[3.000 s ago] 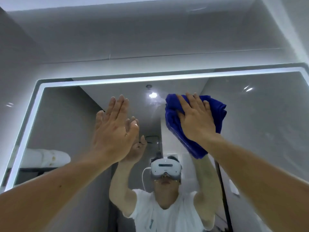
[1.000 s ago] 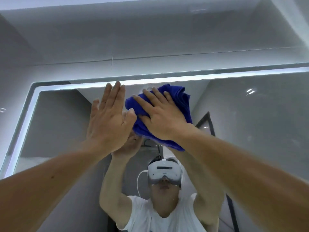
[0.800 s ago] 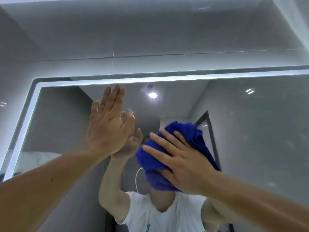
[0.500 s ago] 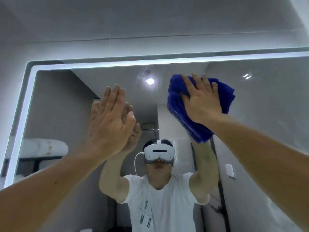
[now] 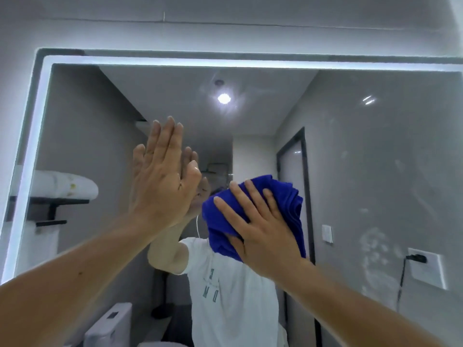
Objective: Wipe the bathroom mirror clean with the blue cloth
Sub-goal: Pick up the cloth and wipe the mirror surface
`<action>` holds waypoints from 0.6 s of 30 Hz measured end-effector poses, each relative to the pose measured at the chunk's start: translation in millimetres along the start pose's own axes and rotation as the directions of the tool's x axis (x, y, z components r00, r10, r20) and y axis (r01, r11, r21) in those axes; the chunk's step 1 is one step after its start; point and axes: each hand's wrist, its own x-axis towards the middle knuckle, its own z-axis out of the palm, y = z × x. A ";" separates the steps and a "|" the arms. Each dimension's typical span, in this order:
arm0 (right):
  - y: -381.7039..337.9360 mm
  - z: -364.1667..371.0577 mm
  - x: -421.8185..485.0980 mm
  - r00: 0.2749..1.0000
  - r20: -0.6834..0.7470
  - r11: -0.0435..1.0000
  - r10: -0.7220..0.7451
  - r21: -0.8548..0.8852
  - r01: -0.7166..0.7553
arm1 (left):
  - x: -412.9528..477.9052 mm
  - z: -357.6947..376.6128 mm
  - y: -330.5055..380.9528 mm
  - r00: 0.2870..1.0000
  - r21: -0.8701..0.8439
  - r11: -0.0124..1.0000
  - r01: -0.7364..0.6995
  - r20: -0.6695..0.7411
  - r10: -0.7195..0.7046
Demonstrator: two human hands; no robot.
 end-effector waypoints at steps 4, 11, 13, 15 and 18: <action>39.2 -1.0 -53.2 0.993 0.064 0.993 -0.101 -0.048 0.104 | -22.3 -6.5 8.1 0.999 0.025 0.999 0.022 0.028 -0.022; 48.8 -21.7 28.9 0.887 -0.086 0.891 0.453 0.081 -0.447 | -42.8 -20.0 5.6 0.997 0.045 0.998 0.048 0.065 -0.050; 21.5 -21.0 63.9 0.862 -0.091 0.864 0.498 0.130 -0.486 | -45.8 -17.4 4.0 0.996 0.058 0.996 0.065 0.063 -0.069; -7.9 -17.4 81.5 0.886 -0.105 0.889 0.452 0.137 -0.437 | -48.4 -13.2 3.9 0.995 0.060 0.996 0.072 0.065 -0.076; -40.2 -6.4 69.1 0.962 -0.110 0.966 0.251 0.087 -0.242 | -50.8 -5.6 6.1 0.996 0.060 0.997 0.057 0.071 -0.061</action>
